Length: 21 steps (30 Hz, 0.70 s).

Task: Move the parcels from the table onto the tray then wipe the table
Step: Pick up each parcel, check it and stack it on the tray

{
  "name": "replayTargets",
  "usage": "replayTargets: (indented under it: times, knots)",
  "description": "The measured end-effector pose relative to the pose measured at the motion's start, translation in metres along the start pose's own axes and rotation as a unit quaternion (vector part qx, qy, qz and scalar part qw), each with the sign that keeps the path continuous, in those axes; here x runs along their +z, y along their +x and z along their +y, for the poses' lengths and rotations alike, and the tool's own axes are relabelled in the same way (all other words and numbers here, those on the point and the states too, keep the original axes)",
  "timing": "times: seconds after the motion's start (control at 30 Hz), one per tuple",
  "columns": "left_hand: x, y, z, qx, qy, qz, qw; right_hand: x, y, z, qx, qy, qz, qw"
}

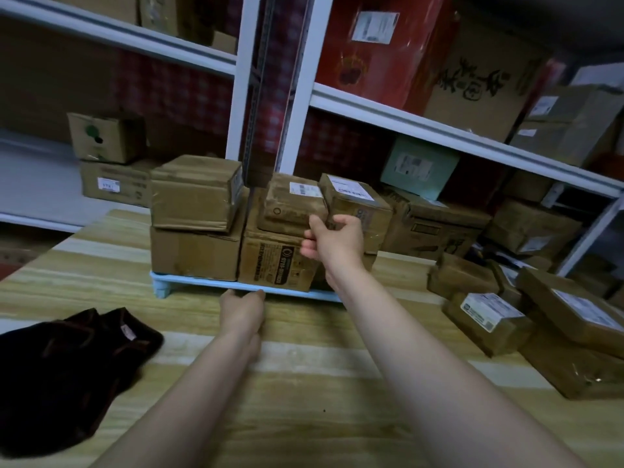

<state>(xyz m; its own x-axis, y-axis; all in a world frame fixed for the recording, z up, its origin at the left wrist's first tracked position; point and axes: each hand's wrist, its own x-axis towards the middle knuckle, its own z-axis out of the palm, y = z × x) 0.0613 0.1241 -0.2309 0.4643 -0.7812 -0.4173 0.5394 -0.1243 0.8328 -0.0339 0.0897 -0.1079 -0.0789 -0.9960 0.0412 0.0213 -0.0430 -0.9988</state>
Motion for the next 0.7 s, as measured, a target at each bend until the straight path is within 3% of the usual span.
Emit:
replayTargets:
  times: [0.07,0.13,0.2,0.37,0.53,0.7]
  knots:
    - [-0.001,0.001,0.001,-0.004,-0.001,0.001,1.0,0.0,0.005,0.011,-0.087,-0.128,0.045,0.987]
    - [-0.001,0.001,0.002,-0.003,-0.007,0.004,1.0,0.001,0.014,0.02,-0.19,-0.237,0.064,0.951]
    - [-0.001,0.001,0.002,-0.003,-0.006,0.009,1.0,0.003,0.019,0.023,-0.231,-0.291,0.064,0.926]
    - [0.001,0.001,-0.002,0.007,0.016,0.016,1.0,0.006,0.03,0.028,-0.232,-0.29,0.071,0.926]
    - [0.009,-0.005,-0.012,0.024,0.12,0.022,0.992,-0.008,0.014,0.03,-0.263,-0.256,0.041,0.929]
    - [0.039,-0.023,-0.033,0.083,0.29,-0.005,0.954,-0.08,0.017,0.051,-0.249,-0.241,0.132,0.929]
